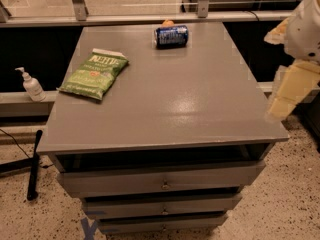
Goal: Place pepsi can upright
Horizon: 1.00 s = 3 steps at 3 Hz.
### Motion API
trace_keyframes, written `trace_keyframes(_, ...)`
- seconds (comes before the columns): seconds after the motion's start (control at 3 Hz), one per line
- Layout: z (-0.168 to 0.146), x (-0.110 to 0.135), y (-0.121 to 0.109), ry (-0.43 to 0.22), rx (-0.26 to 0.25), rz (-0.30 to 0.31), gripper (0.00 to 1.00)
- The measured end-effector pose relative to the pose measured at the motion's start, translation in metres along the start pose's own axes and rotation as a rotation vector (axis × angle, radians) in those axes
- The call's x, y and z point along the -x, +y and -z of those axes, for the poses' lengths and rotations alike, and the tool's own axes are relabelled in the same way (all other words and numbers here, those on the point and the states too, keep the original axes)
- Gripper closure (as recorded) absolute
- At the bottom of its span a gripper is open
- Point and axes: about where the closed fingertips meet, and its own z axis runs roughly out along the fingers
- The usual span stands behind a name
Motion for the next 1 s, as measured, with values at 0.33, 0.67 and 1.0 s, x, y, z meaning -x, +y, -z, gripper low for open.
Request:
trace_keyframes(0.33, -0.024, 0.026, -0.042, -0.073, -0.042, 0.048, 0.00)
trace_keyframes(0.67, -0.050, 0.048, -0.091, -0.134, -0.086, 0.088, 0.00)
trace_keyframes(1.0, -0.073, 0.065, -0.133, -0.180, -0.124, 0.115, 0.00)
